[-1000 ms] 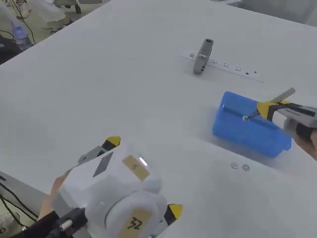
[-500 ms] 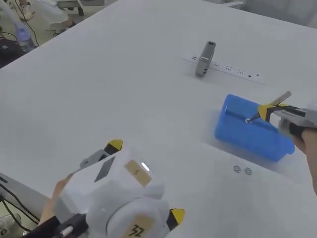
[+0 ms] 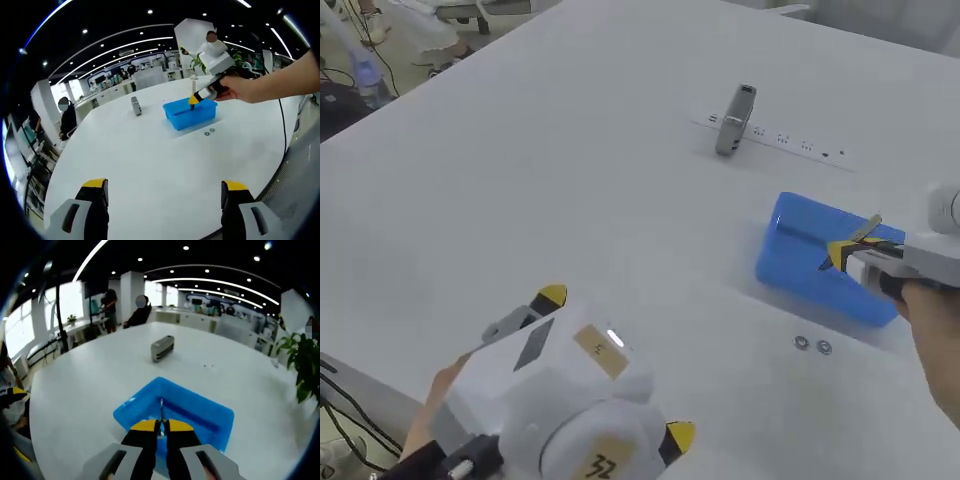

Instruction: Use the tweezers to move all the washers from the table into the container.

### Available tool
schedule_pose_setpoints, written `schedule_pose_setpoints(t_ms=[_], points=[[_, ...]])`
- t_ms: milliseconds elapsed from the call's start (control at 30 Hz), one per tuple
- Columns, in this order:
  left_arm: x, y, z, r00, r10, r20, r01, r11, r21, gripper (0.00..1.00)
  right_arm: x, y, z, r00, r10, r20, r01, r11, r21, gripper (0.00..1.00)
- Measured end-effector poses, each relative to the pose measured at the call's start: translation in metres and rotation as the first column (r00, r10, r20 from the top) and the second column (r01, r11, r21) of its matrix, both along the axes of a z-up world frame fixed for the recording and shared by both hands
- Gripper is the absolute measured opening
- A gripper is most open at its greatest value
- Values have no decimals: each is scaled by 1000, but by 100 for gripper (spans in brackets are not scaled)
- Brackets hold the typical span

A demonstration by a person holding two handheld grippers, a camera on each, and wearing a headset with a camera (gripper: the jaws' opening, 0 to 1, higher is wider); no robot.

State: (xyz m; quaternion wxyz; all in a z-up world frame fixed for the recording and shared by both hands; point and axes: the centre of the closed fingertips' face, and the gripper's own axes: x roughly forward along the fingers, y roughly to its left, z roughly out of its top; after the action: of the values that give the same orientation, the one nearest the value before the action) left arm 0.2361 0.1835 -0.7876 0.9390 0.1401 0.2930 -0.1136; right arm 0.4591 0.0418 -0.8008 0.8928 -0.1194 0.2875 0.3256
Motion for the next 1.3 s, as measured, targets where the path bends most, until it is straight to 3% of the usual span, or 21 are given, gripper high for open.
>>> schedule_pose_setpoints(t_ms=[200, 567, 800, 933, 1200, 1300], points=[[0, -2, -1, 1000, -10, -3, 10, 1000, 3, 96, -5, -3, -15, 999, -10, -33, 9, 1000, -17, 2], [-1, -4, -4, 1000, -24, -19, 24, 1000, 16, 96, -3, -4, -14, 1000, -14, -13, 13, 999, -34, 2], [-1, -4, -6, 999, -23, -27, 24, 1000, 18, 96, -3, -4, -13, 999, -42, -28, 41, 999, -6, 3], [-1, -5, -7, 999, -26, -31, 27, 999, 25, 96, -5, -6, -13, 999, -39, -25, 38, 999, -18, 3], [-2, -5, -7, 999, -30, -33, 31, 999, 25, 96, -5, -7, 11, 999, -36, 11, 36, 999, 21, 3], [-2, -10, -4, 999, -47, -18, 47, 999, 11, 96, -5, -7, 24, 999, -39, 28, 38, 998, 55, 3]])
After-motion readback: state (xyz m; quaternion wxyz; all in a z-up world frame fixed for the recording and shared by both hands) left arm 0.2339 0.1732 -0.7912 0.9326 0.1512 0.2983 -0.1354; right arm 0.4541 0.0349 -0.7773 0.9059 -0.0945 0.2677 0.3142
